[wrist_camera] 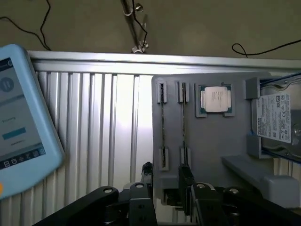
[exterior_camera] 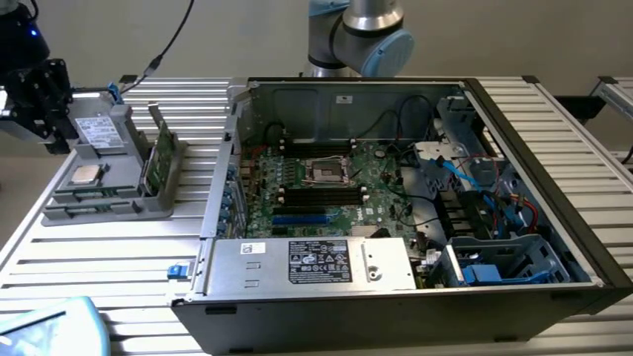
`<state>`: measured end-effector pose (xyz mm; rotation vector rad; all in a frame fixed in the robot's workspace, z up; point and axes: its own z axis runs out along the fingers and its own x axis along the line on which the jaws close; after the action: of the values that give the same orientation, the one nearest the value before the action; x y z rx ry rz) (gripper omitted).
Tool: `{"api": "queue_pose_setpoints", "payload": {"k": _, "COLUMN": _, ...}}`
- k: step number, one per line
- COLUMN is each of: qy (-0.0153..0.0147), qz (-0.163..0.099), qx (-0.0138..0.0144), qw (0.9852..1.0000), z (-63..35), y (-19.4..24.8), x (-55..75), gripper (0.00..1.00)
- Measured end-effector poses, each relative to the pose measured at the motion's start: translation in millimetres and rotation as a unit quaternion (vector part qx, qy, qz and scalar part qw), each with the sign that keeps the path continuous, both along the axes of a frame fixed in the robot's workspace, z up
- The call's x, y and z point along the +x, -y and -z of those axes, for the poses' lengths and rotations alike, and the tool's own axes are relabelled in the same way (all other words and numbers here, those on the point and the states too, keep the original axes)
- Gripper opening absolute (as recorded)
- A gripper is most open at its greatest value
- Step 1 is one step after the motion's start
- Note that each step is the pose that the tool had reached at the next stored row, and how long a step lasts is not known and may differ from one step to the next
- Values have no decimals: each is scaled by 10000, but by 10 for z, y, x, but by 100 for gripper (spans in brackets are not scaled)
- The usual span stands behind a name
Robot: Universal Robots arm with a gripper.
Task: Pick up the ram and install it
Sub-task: 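Pick up the ram and move it above insertion slot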
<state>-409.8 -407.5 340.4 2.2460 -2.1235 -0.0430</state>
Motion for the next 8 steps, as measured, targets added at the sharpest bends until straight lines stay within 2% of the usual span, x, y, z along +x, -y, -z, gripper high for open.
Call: {"api": "queue_pose_setpoints", "payload": {"k": 8, "qy": 1, "qz": -178, "qx": 61, "qw": 9998, "z": 131, "y": 8, "x": -65, "gripper": 37}}
